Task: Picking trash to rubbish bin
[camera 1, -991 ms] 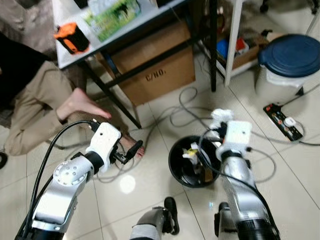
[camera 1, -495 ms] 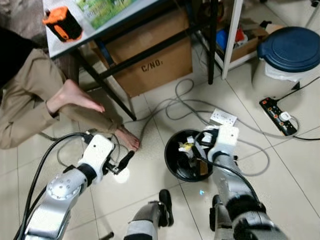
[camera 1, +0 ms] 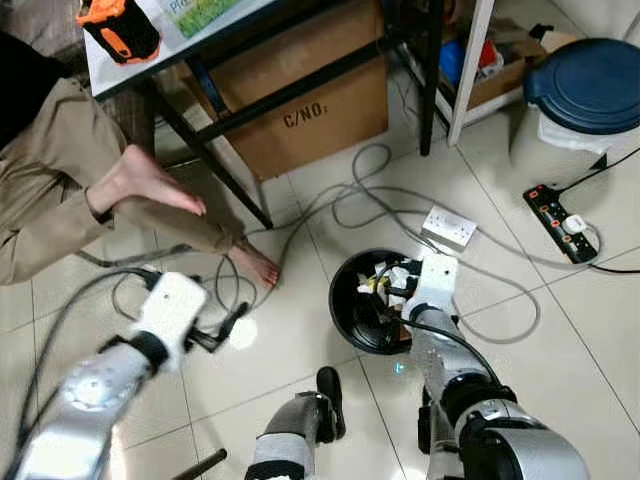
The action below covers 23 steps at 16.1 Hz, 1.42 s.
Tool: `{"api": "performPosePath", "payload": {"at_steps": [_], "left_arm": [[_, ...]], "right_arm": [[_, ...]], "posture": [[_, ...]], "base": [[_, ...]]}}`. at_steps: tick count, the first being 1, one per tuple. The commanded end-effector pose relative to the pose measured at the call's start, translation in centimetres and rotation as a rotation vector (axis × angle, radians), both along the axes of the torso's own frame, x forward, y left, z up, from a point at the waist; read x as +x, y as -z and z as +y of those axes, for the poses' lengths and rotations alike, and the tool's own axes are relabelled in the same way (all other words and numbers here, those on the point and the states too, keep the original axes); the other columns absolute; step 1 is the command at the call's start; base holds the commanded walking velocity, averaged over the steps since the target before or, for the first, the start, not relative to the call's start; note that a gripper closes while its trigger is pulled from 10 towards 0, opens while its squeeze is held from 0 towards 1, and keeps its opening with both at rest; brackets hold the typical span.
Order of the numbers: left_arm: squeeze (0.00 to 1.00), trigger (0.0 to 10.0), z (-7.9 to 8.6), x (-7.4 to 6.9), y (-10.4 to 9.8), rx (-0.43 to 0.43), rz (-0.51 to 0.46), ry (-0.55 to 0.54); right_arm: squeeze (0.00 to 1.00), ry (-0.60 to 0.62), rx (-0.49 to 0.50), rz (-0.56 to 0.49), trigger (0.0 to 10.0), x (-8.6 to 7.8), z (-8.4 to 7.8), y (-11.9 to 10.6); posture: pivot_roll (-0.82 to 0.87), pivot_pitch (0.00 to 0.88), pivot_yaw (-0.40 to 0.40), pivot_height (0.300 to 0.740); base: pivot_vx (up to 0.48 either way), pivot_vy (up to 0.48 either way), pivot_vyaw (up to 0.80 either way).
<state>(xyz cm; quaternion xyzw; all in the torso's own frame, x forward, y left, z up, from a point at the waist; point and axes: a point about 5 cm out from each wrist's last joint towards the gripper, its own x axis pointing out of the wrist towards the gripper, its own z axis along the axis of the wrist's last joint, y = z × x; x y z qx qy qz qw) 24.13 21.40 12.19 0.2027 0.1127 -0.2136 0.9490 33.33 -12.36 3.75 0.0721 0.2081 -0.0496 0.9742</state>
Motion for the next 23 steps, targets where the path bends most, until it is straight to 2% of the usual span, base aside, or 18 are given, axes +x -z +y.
{"api": "performPosePath", "payload": {"at_steps": [1,3,4,6,9,10,12,18,21,23], "left_arm": [[0.00,10.0,2.1,-0.7,0.5,0.030,0.031,-0.052],[0.00,10.0,3.0,-0.8,0.5,0.045,0.034,-0.066],[0.00,10.0,4.6,-1.1,0.3,0.090,0.034,-0.094],[0.00,10.0,4.9,-1.3,0.2,0.098,0.032,-0.104],[0.00,10.0,4.1,-1.7,-0.2,0.045,0.033,-0.077],[0.00,10.0,2.8,-2.2,-0.7,-0.021,0.049,0.003],[0.00,10.0,1.5,-2.8,-0.9,-0.052,0.085,0.137],[0.00,10.0,1.5,-2.1,-1.3,-0.048,0.094,0.188],[0.00,10.0,1.4,-2.8,-1.5,-0.043,0.109,0.200],[0.00,10.0,2.4,-3.7,-1.7,-0.016,0.137,0.190]], "right_arm": [[0.00,-0.027,0.030,0.065,10.0,-1.1,1.2,1.5],[0.00,-0.032,0.035,0.080,10.0,-1.2,1.4,1.7],[0.00,-0.055,0.029,0.110,10.0,-1.5,1.9,2.1],[0.00,-0.062,0.035,0.122,10.0,-1.6,2.0,2.2],[0.00,-0.061,0.035,0.121,10.0,-1.4,2.0,2.1],[0.00,-0.069,0.028,0.116,10.0,-1.3,2.1,2.0],[0.00,-0.077,0.019,0.117,10.0,-1.4,1.9,2.1],[0.00,-0.070,0.006,0.147,10.0,-2.2,0.9,3.0],[0.00,-0.072,0.019,0.145,10.0,-2.3,1.1,3.1],[0.00,-0.064,0.027,0.154,10.0,-2.5,1.2,3.4]], "posture": [[0.29,0.440,0.288,0.740],[0.30,0.442,0.287,0.740],[0.33,0.446,0.286,0.740],[0.34,0.449,0.284,0.740],[0.35,0.449,0.276,0.740],[0.34,0.450,0.269,0.740],[0.33,0.449,0.262,0.740],[0.32,0.448,0.268,0.740],[0.35,0.451,0.281,0.740],[0.39,0.464,0.314,0.740]], "base": [[0.000,0.000,0.00],[0.000,0.000,0.00],[0.000,0.000,0.00],[0.000,0.000,0.00],[0.000,0.000,0.00],[0.000,0.000,0.00],[0.000,0.000,0.00],[0.000,0.000,0.00],[0.000,0.000,0.00],[0.000,0.000,0.00]]}}
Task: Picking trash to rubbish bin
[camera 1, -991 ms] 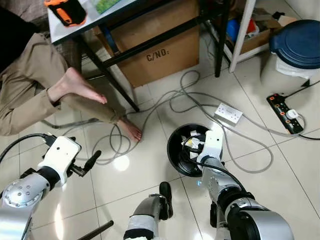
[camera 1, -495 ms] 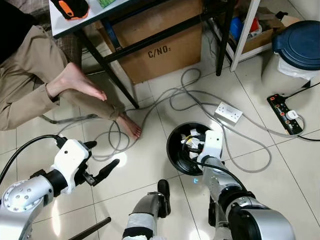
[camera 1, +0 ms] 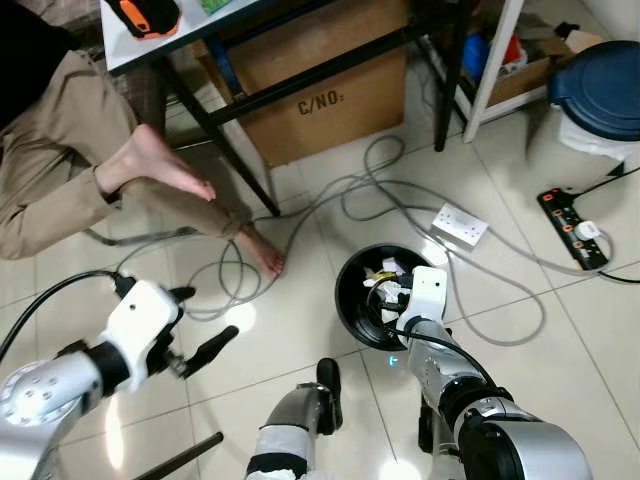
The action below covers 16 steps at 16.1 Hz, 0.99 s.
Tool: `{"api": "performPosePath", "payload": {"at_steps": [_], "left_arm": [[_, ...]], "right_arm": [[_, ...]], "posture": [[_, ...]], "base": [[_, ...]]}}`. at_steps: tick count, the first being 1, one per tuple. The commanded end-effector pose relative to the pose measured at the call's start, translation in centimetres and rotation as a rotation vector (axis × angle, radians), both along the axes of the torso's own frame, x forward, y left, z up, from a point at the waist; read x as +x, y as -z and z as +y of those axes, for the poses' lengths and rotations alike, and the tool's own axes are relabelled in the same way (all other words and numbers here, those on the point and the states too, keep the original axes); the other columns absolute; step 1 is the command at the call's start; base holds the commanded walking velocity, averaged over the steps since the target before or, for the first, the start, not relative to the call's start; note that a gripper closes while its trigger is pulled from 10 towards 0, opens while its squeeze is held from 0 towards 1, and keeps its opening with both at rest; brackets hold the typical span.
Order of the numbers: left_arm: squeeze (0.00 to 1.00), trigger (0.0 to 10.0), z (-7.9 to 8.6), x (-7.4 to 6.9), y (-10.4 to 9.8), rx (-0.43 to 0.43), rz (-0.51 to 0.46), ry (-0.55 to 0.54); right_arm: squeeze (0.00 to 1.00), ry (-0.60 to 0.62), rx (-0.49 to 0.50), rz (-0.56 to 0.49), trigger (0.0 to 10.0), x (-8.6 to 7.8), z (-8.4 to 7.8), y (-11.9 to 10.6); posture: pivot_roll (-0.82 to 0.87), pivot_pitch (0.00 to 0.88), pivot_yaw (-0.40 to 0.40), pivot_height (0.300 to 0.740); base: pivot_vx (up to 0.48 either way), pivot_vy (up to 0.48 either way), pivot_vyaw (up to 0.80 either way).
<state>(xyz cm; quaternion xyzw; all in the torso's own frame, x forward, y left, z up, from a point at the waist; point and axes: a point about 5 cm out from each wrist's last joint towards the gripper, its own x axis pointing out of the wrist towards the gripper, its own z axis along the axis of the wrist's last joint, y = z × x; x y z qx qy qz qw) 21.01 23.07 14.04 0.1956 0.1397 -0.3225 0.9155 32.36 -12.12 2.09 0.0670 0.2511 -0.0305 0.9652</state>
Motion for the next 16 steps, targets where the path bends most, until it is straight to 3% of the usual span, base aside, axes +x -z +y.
{"api": "performPosePath", "payload": {"at_steps": [1,2,3,16], "left_arm": [[0.00,10.0,0.9,-0.7,0.1,0.006,0.037,-0.018],[0.00,10.0,1.1,-0.8,0.1,0.011,0.041,-0.017],[0.00,10.0,1.3,-1.0,0.1,0.021,0.050,-0.015],[0.00,10.0,1.9,-1.7,0.5,0.041,0.084,-0.029]], "right_arm": [[0.00,-0.017,0.019,0.069,10.0,-1.6,0.9,1.7],[0.00,-0.014,0.018,0.068,10.0,-1.6,0.9,1.7],[1.00,-0.006,0.020,0.061,10.0,-1.5,0.8,1.6],[1.00,0.014,0.012,0.065,10.0,-1.7,0.6,1.8]], "posture": [[0.39,0.464,0.314,0.740],[0.40,0.466,0.320,0.740],[0.40,0.467,0.325,0.740],[0.41,0.474,0.326,0.740]], "base": [[0.000,0.000,0.00],[0.000,0.000,0.00],[0.000,0.000,0.00],[0.000,0.000,0.00]]}}
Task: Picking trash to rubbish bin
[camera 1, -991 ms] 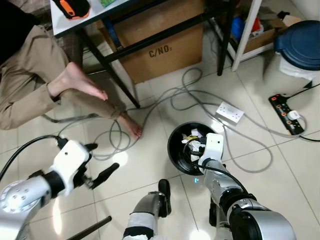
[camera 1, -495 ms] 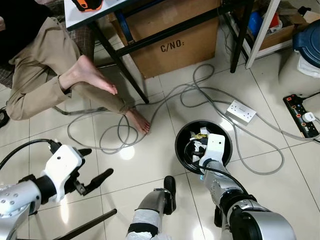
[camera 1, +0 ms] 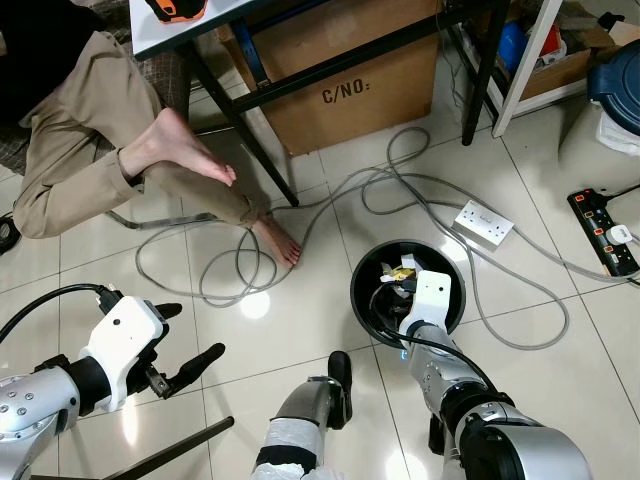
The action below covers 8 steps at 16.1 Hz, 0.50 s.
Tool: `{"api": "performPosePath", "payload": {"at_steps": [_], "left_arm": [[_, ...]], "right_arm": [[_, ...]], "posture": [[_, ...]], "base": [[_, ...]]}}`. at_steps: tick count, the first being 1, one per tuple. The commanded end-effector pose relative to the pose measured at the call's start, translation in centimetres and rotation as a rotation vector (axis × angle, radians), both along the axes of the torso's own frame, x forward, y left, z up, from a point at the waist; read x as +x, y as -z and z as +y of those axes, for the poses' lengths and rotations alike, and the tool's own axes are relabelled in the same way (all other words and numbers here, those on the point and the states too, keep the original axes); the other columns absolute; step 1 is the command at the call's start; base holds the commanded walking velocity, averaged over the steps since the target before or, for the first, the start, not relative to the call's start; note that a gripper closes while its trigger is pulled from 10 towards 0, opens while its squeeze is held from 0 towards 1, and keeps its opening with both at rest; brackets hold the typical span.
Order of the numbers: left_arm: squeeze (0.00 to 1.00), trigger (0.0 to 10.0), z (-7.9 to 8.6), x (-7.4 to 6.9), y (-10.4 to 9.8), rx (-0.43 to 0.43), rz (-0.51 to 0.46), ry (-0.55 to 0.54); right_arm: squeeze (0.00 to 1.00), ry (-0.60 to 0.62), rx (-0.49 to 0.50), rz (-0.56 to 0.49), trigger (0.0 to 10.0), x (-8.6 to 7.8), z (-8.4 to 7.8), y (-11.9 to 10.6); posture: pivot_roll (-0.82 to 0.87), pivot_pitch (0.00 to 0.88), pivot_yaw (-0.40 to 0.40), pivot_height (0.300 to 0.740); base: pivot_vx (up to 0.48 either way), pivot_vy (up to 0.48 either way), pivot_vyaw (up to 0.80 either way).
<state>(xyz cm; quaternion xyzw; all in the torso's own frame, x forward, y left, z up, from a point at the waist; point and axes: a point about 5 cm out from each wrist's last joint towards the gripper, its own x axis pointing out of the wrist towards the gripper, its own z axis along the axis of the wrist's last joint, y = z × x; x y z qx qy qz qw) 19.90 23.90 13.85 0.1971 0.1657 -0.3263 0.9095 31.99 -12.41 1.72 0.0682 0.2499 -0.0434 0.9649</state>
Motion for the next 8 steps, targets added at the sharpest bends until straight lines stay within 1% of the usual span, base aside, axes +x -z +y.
{"api": "performPosePath", "payload": {"at_steps": [1,4,6,7,8], "left_arm": [[0.00,10.0,1.10,-0.64,0.36,0.023,0.035,-0.032],[0.00,10.0,1.09,-0.74,0.46,0.025,0.040,-0.033],[0.00,10.0,1.18,-0.66,0.68,0.029,0.043,-0.041],[0.00,10.0,1.00,-0.58,0.88,0.020,0.044,-0.045],[0.00,10.0,0.93,-0.56,0.94,0.019,0.044,-0.044]], "right_arm": [[1.00,-0.012,0.017,0.065,10.0,-1.34,0.92,1.47],[1.00,-0.017,0.015,0.066,10.0,-1.38,1.02,1.50],[1.00,-0.029,-0.006,0.057,10.0,-1.32,1.00,1.42],[0.16,-0.032,-0.061,0.012,10.0,-0.94,0.51,0.92],[0.16,-0.022,-0.066,0.003,10.0,-0.86,0.32,0.81]], "posture": [[0.41,0.474,0.326,0.740],[0.41,0.476,0.324,0.740],[0.40,0.474,0.319,0.740],[0.39,0.469,0.312,0.740],[0.39,0.468,0.311,0.740]], "base": [[0.000,0.000,0.00],[0.000,0.000,0.00],[0.000,0.000,0.00],[0.000,0.000,0.00],[0.000,0.000,0.00]]}}
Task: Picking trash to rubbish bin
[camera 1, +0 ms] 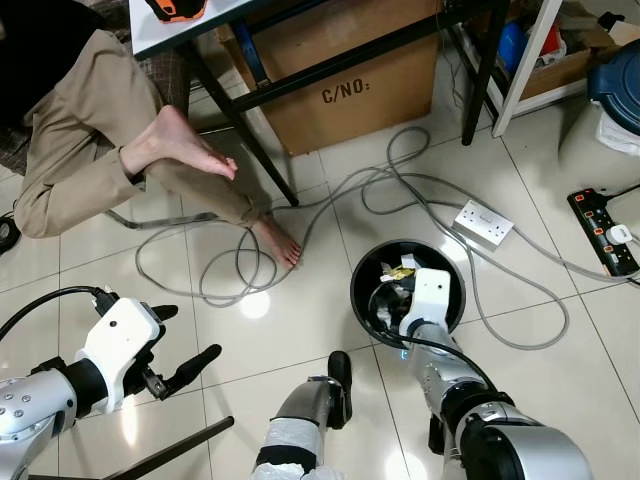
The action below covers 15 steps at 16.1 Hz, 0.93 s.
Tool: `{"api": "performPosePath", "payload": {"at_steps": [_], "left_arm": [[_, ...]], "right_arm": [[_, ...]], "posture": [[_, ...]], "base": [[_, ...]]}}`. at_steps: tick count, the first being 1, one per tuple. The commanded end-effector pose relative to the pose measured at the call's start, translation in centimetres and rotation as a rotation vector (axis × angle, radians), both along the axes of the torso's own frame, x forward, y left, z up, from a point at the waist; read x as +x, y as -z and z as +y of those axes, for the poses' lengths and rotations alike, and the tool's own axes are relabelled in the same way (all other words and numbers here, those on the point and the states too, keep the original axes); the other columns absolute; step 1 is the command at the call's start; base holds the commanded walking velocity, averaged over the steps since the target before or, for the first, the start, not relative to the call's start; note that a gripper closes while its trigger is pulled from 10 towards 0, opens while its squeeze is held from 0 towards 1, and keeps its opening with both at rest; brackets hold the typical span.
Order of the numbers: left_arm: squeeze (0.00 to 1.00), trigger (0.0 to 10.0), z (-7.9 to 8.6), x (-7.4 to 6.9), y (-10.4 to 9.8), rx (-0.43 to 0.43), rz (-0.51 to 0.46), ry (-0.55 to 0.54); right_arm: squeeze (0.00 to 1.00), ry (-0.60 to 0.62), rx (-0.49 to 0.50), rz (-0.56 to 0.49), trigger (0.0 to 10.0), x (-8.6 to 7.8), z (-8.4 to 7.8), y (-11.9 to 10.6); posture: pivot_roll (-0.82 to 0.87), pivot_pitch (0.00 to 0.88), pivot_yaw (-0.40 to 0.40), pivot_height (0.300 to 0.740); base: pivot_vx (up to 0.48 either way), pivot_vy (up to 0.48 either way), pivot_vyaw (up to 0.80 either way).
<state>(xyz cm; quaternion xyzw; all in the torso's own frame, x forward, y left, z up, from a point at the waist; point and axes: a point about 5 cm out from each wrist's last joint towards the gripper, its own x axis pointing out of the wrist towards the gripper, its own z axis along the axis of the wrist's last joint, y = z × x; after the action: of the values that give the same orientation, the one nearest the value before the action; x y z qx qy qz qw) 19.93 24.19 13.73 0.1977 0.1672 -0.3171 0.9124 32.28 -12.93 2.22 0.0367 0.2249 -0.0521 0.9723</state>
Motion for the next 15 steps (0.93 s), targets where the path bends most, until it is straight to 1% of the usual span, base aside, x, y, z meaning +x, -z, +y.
{"api": "performPosePath", "payload": {"at_steps": [1,3,5,7,10,14,15], "left_arm": [[0.00,10.0,0.4,-0.5,1.0,0.011,0.045,-0.024],[0.00,10.0,0.0,-0.2,1.3,-0.006,0.037,-0.024],[0.00,10.0,-0.7,0.2,1.8,-0.024,0.030,-0.019],[0.00,10.0,-1.0,0.5,2.0,-0.037,0.023,-0.017],[0.00,10.0,-1.8,1.2,2.5,-0.057,0.011,-0.018],[0.00,10.0,-2.4,1.5,2.9,-0.075,0.002,-0.020],[0.00,10.0,-2.7,1.5,3.0,-0.082,-0.001,-0.017]], "right_arm": [[0.00,-0.005,-0.032,0.038,10.0,-1.0,0.2,1.1],[0.00,0.007,-0.059,0.008,10.0,-0.8,-0.6,0.8],[0.00,0.042,-0.052,0.010,10.0,-0.7,-1.6,0.7],[0.00,0.036,-0.079,0.004,10.0,-0.7,-2.0,0.7],[0.00,0.040,-0.058,0.003,10.0,-0.6,-2.3,0.6],[0.00,0.055,-0.054,0.001,10.0,-0.7,-2.7,0.6],[0.00,0.048,-0.079,-0.031,10.0,-0.5,-2.9,0.3]], "posture": [[0.38,0.460,0.300,0.740],[0.36,0.449,0.288,0.740],[0.33,0.431,0.272,0.740],[0.32,0.421,0.262,0.740],[0.29,0.403,0.242,0.740],[0.28,0.387,0.226,0.740],[0.26,0.374,0.218,0.740]], "base": [[0.000,0.000,0.00],[0.000,0.000,0.00],[0.000,0.000,0.00],[0.000,0.000,0.00],[0.000,0.000,0.00],[0.000,0.000,0.00],[0.000,0.000,0.00]]}}
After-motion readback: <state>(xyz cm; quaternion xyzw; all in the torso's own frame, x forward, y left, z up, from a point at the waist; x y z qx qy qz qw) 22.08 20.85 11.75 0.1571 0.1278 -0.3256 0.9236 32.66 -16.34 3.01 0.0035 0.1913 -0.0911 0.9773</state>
